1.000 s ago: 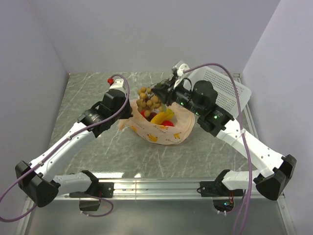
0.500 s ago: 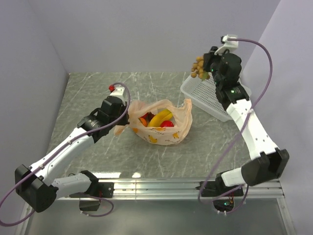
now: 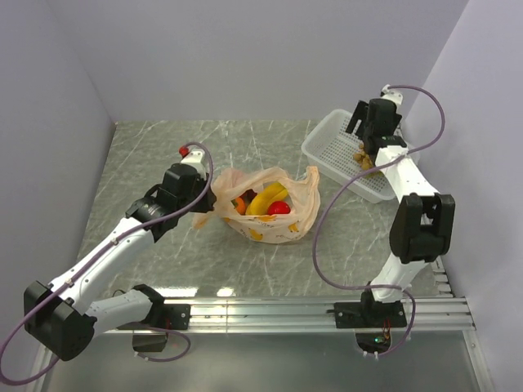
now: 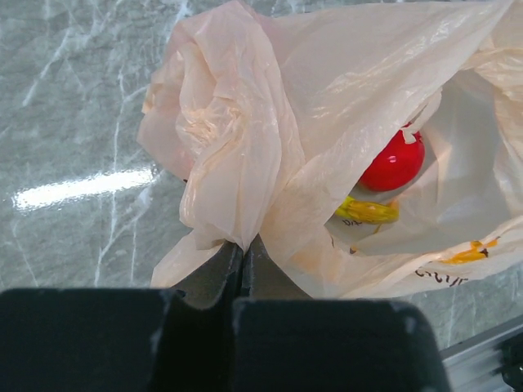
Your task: Untie the knot of the plastic bag and take out the fruit
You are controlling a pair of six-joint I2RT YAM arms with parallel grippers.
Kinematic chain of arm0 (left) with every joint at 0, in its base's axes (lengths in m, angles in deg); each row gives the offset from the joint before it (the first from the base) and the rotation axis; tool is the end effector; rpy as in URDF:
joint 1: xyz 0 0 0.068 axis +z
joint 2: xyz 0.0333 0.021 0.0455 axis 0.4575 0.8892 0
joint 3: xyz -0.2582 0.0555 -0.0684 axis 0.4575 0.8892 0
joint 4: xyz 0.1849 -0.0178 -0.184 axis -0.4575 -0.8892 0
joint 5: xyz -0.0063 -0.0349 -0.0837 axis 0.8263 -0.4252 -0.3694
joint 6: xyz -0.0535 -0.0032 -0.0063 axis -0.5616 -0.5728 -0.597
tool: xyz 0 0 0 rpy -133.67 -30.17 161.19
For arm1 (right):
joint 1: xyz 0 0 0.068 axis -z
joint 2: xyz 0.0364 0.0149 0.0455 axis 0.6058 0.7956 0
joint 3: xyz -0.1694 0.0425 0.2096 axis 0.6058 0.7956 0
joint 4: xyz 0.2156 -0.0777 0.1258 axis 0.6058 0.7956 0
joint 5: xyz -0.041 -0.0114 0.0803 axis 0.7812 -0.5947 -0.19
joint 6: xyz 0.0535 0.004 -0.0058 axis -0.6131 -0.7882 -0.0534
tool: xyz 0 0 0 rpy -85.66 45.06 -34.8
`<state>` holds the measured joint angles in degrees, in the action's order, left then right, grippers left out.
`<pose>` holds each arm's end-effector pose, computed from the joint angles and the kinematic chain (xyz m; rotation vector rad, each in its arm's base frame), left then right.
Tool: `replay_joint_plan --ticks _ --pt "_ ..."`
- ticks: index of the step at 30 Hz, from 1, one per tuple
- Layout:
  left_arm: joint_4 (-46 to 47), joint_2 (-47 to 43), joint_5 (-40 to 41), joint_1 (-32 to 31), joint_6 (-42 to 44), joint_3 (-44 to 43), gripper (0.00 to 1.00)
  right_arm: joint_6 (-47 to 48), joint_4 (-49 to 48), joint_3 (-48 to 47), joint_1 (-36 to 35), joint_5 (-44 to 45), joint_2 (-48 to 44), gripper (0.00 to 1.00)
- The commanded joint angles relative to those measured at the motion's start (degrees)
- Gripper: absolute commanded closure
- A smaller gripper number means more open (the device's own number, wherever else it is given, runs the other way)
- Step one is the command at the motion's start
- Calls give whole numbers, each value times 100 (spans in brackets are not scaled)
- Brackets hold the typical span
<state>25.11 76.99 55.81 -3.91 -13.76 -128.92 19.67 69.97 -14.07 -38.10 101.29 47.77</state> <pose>0.2049 -0.1196 0.3068 0.0573 2.2065 -0.4474 0.4176 -0.0030 0.3114 0.3957 1.9473 -0.0787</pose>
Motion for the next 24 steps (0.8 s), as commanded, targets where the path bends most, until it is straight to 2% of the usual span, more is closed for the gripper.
replay_joint_plan --ticks 1,3,6,7,10,13,14,17,20,24 --pt "266 -54 -410 133 25 -14 100 87 -49 49 -304 71 -994 11" --pt "284 -36 -490 186 25 4 100 166 66 286 -741 -210 -1563 14" --pt "302 -10 -534 257 25 21 99 509 49 725 -1410 -561 -2355 25" --pt "319 -19 -525 283 34 21 99 684 23 822 -1934 -667 -2532 35" --pt "345 -1 -648 336 34 30 100 816 -100 1243 -2867 -1027 -3025 56" --pt "372 -1 -683 380 34 47 100 878 -127 1420 -3493 -1220 -3184 65" --pt "381 -10 -692 380 34 48 99 922 -144 1551 -3895 -1239 -3193 66" --pt "398 -1 -675 406 51 65 100 906 -373 2033 -4451 -1046 -3115 66" --pt "407 16 -692 424 43 65 99 537 -478 2526 -4655 -993 -2799 67" --pt "425 69 -719 433 34 83 100 229 -479 3133 -5295 -870 -2447 66"
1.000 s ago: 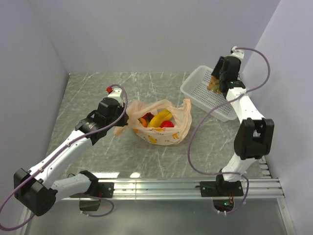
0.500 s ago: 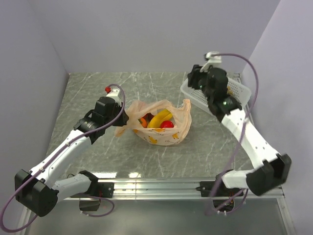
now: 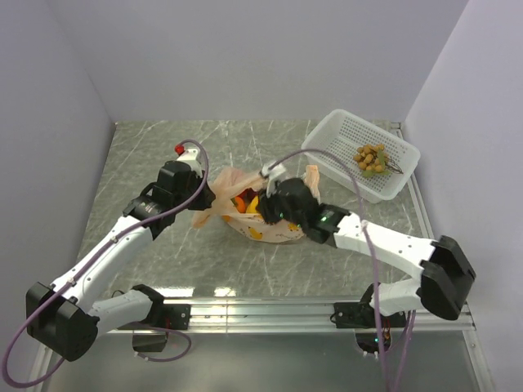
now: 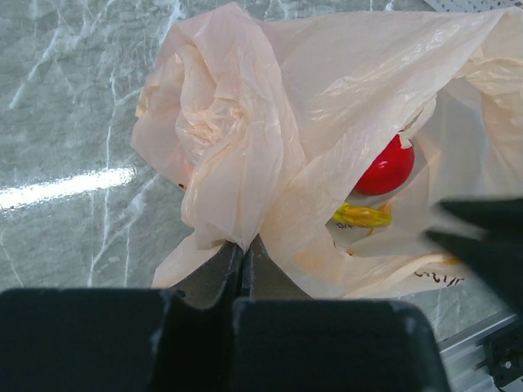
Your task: Untie the knot of the plastic bag and take out the fruit
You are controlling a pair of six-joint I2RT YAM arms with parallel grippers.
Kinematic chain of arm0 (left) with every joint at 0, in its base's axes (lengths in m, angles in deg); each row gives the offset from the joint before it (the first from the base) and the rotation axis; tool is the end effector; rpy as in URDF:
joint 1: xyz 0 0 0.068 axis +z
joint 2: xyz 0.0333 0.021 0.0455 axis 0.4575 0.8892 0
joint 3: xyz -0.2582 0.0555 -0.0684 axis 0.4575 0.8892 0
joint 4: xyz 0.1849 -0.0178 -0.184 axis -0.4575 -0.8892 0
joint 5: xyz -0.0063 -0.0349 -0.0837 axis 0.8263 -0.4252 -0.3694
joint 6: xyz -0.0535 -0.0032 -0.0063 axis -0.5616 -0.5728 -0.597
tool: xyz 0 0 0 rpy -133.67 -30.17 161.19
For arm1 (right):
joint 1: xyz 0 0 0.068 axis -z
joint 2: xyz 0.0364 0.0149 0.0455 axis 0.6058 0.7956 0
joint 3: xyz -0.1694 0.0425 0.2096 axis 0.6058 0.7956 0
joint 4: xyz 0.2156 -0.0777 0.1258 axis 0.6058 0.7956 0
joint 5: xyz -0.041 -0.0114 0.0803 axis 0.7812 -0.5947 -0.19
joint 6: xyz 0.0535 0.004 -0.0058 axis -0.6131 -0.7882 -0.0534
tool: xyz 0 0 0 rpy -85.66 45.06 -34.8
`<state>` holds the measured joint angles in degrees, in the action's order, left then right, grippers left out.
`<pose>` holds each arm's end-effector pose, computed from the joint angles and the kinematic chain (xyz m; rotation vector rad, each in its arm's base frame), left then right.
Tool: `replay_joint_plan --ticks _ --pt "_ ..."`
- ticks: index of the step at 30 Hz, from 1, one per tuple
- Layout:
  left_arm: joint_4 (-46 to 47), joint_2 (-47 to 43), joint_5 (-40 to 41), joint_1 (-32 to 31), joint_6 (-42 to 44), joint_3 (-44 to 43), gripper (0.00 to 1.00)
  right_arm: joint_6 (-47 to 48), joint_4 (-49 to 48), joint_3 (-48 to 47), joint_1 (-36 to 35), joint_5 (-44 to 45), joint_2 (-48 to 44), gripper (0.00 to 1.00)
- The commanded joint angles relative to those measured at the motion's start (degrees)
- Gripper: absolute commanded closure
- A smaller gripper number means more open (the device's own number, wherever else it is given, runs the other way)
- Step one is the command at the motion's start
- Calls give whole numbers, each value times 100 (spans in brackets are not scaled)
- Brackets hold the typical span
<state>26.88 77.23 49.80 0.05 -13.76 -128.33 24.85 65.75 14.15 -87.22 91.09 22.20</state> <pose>0.2131 -0.1096 0.3050 0.0418 2.2069 -0.5244 0.1963 0.2293 0.2971 -0.6552 1.9125 0.5962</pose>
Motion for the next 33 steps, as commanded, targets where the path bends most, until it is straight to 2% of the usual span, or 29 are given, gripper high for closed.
replay_joint_plan --ticks 1,5,10,16,22,26,27,30,33 --pt "248 54 -144 37 34 24 100 -333 -22 487 -499 133 137 66" --pt "248 159 -223 55 34 6 99 -509 145 752 -851 -393 391 63" --pt "230 238 -311 81 43 -3 99 -518 506 744 -1185 -342 620 62" --pt "248 273 -460 90 60 6 99 -456 550 446 -1063 727 278 60" --pt "116 283 -943 81 -115 137 99 -597 445 32 -632 1617 489 56" --pt "37 -68 -1058 55 -379 471 100 -737 278 -100 -351 1636 717 46" --pt "37 -148 -1049 55 -484 611 99 -729 199 -109 -264 1584 778 39" --pt "19 -394 -1102 37 -625 866 99 -729 172 -179 -192 1365 1007 30" --pt "71 -491 -1155 20 -669 1016 100 -685 146 -144 -210 1005 1183 25"
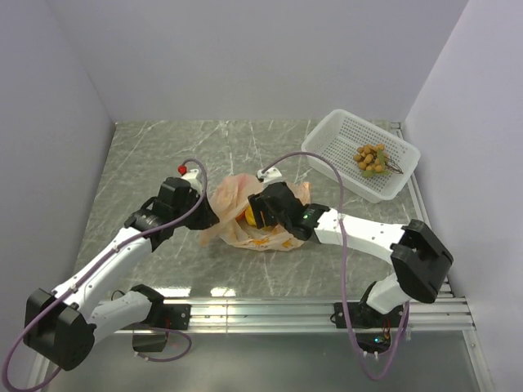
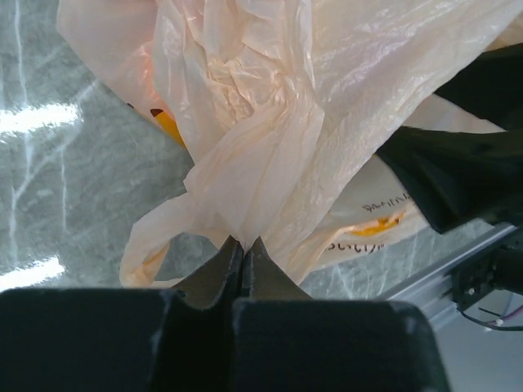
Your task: Untie the knot of the plastic bag and take out the fruit
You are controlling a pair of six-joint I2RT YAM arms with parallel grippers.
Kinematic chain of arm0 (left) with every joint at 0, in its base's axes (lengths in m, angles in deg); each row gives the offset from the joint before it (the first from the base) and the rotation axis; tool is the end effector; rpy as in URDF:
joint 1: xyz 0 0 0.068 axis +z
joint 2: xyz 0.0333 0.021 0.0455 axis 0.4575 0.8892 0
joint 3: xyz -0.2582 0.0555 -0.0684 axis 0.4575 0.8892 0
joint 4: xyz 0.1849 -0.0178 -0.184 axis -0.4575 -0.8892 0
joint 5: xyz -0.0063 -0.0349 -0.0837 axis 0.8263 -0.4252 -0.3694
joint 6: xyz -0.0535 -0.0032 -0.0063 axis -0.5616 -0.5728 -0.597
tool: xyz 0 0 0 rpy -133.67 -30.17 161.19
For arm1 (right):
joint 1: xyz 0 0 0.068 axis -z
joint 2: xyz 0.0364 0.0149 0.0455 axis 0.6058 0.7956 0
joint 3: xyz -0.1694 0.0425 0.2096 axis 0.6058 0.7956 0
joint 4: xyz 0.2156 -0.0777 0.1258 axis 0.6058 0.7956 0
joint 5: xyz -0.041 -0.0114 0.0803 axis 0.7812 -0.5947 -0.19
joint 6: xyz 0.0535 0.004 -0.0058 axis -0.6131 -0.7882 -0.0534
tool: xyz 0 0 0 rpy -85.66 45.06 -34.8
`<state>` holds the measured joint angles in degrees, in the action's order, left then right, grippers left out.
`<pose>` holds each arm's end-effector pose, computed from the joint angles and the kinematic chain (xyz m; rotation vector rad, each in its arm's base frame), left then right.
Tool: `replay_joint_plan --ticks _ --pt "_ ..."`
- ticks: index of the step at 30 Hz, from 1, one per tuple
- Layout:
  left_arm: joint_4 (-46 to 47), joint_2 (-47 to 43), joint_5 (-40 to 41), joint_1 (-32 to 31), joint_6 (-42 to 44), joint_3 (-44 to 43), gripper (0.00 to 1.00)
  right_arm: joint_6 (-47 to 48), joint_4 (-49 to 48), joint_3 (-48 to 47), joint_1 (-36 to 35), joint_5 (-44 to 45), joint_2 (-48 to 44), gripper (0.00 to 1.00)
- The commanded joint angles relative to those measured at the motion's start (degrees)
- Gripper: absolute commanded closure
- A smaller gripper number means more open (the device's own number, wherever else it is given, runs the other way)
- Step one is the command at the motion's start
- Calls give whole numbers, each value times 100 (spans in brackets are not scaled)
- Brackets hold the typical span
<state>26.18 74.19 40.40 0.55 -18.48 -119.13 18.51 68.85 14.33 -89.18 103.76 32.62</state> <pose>0.1937 -0.1040 0.2609 0.0263 2.3680 -0.6913 0.2090 0.2497 0.2380 -0.5272 2.1370 0.3411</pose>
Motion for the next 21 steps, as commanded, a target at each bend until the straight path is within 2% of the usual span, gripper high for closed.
replay_joint_plan --ticks 1,8,11,14,15,18,21 --pt "159 -170 -241 -39 -206 97 100 -42 -165 -118 -74 -334 167 25" --pt "335 15 -523 -118 -197 79 99 37 -367 146 -224 -63 500 26" --pt "247 41 -444 -145 -136 -17 99 116 -385 128 -233 147 685 34" --pt "168 32 -338 -154 -39 -96 99 160 -411 172 -224 227 660 55" --pt "159 41 -312 -154 13 -123 99 186 -463 190 -233 210 616 70" --pt "142 76 -171 -154 84 -158 99 300 -481 295 -233 44 282 91" --pt "316 94 -74 -145 58 -53 99 589 -525 348 -242 -446 -227 100"
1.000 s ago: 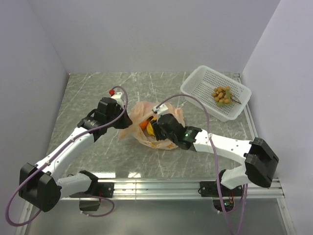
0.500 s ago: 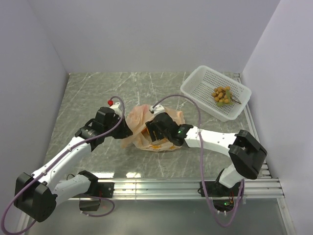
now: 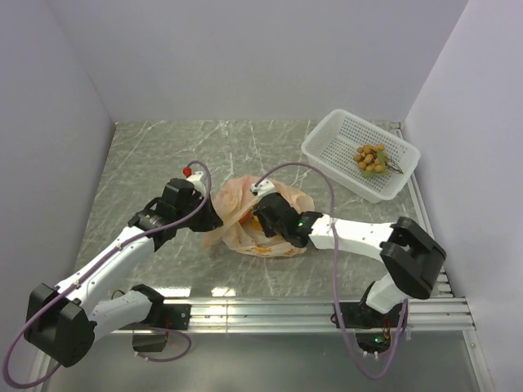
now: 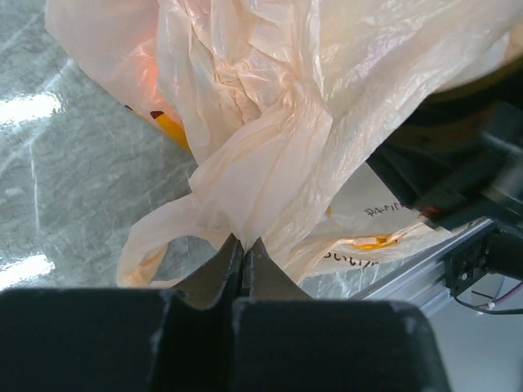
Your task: Untie the knot of the plastic bag and take out the fruit
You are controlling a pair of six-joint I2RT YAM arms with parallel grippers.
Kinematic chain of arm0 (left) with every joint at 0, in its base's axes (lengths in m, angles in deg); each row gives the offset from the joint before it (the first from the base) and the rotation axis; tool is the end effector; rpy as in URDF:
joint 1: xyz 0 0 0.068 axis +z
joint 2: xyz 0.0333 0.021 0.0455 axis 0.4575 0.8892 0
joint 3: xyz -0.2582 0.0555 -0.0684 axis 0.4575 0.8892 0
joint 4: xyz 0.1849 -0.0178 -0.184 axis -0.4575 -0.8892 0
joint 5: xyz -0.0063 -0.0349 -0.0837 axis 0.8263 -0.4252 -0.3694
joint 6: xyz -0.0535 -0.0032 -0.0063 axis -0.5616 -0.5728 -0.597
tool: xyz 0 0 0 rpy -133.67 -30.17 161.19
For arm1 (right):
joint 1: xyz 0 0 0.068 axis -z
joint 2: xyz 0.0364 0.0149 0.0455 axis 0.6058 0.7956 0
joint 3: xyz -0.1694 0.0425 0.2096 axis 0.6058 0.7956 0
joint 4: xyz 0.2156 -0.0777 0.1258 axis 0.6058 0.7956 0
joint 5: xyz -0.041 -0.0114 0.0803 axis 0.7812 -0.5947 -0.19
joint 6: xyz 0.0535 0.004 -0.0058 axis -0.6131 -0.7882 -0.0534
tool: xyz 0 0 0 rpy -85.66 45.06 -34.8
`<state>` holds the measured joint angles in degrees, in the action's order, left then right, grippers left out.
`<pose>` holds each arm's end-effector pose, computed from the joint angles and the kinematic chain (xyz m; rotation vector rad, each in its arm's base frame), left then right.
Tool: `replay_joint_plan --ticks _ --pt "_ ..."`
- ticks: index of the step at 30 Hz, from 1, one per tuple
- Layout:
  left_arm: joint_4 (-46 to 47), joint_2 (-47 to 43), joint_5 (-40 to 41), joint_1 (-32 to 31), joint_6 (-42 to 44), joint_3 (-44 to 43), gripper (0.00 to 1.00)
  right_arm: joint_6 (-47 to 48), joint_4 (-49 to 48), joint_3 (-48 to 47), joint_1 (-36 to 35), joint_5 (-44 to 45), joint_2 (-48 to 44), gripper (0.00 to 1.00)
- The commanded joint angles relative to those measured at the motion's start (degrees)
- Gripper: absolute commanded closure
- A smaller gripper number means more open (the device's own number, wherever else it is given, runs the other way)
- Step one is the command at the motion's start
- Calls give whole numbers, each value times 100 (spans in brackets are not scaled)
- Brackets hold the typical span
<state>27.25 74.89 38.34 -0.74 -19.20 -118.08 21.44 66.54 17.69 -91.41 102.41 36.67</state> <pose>0.1919 -0.1101 0.2541 0.0566 2.3918 -0.7428 0.1992 0.2591 0.2009 -0.6766 2.1849 0.3021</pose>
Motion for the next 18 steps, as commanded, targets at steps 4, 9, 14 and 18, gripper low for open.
replay_joint_plan --ticks 4,9,14,18 --pt "202 103 104 -16 95 -210 99 613 -128 -163 -1 -1199 -1255 100" --pt "114 50 385 -16 7 -403 99 737 286 -577 51 -2491 -1520 100" --pt "105 -55 939 -16 -116 -588 99 956 725 -1095 139 -4720 -1477 100" --pt "184 -125 1080 63 -151 -580 99 1132 849 -1280 201 -6051 -1512 100"
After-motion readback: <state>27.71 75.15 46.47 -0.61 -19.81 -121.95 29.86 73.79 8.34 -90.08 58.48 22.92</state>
